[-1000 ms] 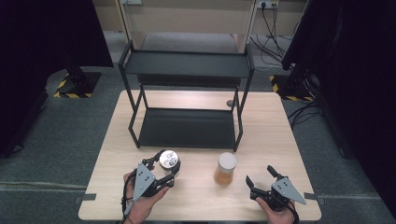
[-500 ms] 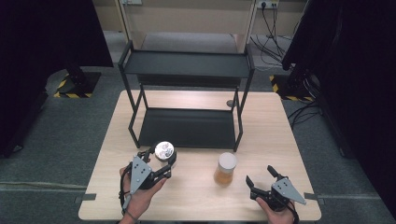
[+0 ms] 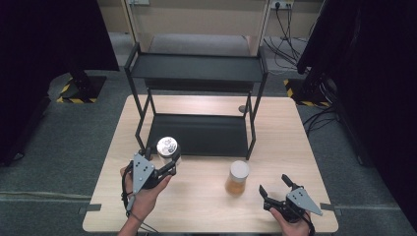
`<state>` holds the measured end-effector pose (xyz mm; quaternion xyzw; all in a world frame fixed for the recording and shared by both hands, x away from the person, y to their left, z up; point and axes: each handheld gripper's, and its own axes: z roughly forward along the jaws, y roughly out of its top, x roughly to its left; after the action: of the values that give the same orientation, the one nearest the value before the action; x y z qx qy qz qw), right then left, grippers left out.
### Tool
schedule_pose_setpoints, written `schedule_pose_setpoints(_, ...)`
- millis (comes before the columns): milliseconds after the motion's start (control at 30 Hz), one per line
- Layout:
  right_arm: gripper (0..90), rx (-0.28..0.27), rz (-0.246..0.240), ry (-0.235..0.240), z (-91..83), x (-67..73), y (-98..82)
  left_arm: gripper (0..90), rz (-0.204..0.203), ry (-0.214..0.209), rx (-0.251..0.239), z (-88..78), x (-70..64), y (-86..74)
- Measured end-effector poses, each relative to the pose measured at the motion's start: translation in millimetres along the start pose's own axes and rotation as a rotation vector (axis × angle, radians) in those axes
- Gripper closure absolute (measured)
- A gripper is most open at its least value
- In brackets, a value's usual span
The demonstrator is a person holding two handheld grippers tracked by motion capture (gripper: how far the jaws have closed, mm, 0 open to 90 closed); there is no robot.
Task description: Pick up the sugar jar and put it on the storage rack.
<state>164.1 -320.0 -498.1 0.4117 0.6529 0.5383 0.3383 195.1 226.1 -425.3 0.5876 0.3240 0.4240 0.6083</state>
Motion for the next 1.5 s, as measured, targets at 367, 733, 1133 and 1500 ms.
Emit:
schedule_pose_setpoints(367,6.9,0.001,-0.001,-0.001,0.0,0.3,0.1,34.7,0.014,0.030,-0.035,8.1,4.8,14.9)
schedule_pose_setpoints(733,7.0,0.001,0.000,-0.004,0.1,0.6,0.1,34.7,0.014,0.066,-0.064,18.4,9.0,28.1)
schedule_pose_setpoints(1133,6.9,0.001,-0.001,-0.003,0.1,0.6,0.2,34.7,0.010,0.100,-0.078,31.8,13.3,38.4)
schedule_pose_setpoints(1500,7.0,0.001,0.002,-0.006,0.1,0.8,0.2,34.7,0.023,0.143,-0.097,43.1,19.3,53.5)
